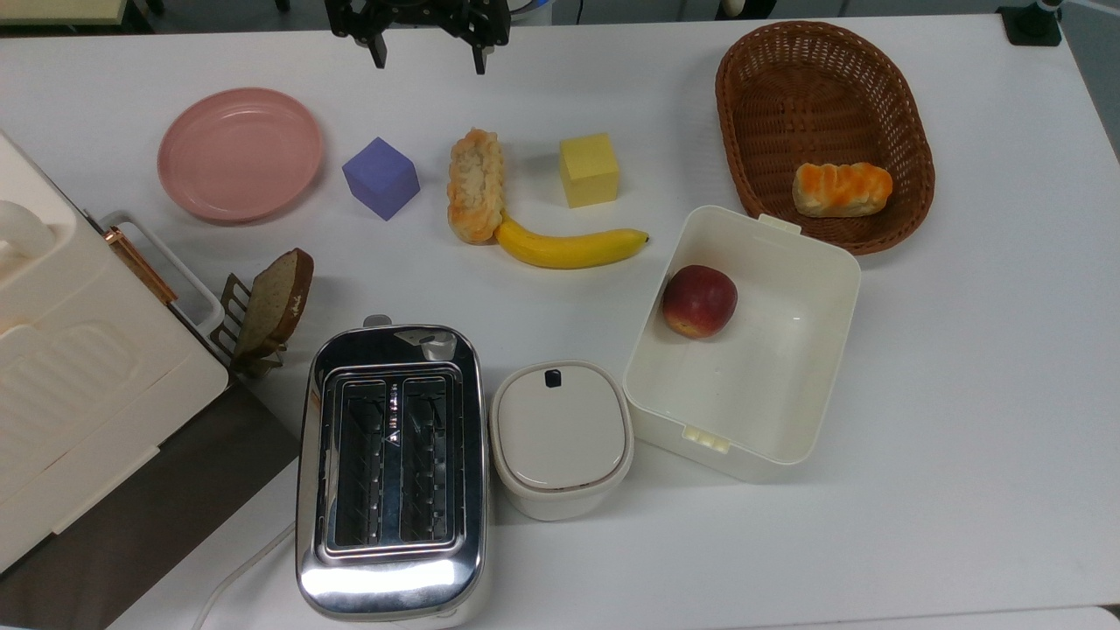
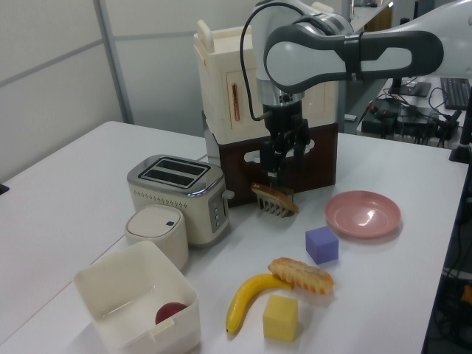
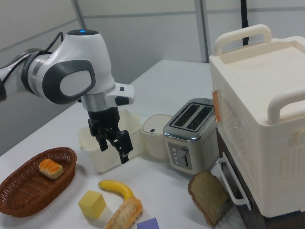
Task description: Put the bread in the basket
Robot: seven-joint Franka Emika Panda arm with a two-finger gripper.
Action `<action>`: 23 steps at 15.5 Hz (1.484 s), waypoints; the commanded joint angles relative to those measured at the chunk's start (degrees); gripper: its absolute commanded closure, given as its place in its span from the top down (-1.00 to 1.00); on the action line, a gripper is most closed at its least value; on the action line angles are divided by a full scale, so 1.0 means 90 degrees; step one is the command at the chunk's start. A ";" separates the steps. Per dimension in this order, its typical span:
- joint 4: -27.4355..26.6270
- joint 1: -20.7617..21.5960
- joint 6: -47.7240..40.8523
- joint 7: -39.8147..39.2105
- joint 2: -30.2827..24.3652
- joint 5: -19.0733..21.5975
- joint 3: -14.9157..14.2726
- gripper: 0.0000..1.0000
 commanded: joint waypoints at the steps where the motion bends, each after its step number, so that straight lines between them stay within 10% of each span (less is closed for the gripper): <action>1: 0.0131 0.0011 -0.0119 0.0039 0.0055 0.0027 -0.0001 1.00; 8: -0.0473 0.0274 -0.0168 0.0049 -0.0013 -0.0354 0.0067 1.00; 15: -0.3011 0.0216 0.1646 -0.0468 -0.0648 -0.0257 0.0038 1.00; 23: -0.3424 -0.0027 0.2654 -0.0693 -0.0112 -0.0276 -0.0001 1.00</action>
